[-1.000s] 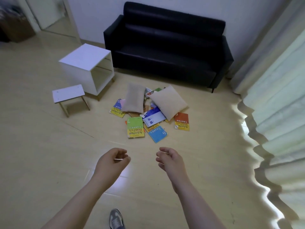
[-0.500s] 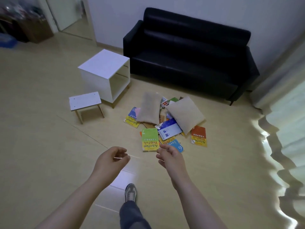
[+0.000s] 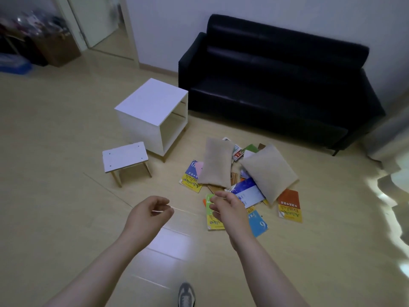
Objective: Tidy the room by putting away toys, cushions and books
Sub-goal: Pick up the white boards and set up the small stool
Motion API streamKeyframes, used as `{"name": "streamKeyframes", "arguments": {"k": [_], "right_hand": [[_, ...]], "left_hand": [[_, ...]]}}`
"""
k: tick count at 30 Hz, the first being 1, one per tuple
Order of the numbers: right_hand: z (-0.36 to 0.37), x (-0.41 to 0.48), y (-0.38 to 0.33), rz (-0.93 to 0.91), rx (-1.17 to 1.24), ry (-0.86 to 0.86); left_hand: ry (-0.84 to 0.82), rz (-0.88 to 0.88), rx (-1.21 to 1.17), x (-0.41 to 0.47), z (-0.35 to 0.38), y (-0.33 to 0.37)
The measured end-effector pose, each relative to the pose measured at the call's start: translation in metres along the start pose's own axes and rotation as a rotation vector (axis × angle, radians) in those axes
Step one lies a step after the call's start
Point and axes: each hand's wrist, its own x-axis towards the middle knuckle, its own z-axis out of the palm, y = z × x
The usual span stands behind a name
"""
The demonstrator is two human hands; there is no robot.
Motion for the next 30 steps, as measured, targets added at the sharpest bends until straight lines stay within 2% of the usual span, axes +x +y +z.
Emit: {"name": "streamKeyframes", "arguments": {"k": [12, 23, 30], "right_hand": [[0.119, 0.080, -0.062, 0.000, 0.021, 0.000], [0.296, 0.132, -0.106, 0.026, 0.098, 0.133], [0.352, 0.178, -0.130, 0.029, 0.103, 0.195]], "left_hand": [[-0.033, 0.001, -0.015, 0.132, -0.094, 0.004], [-0.146, 0.057, 0.013, 0.272, -0.249, -0.008], [-0.188, 0.058, 0.030, 0.346, -0.289, -0.009]]}}
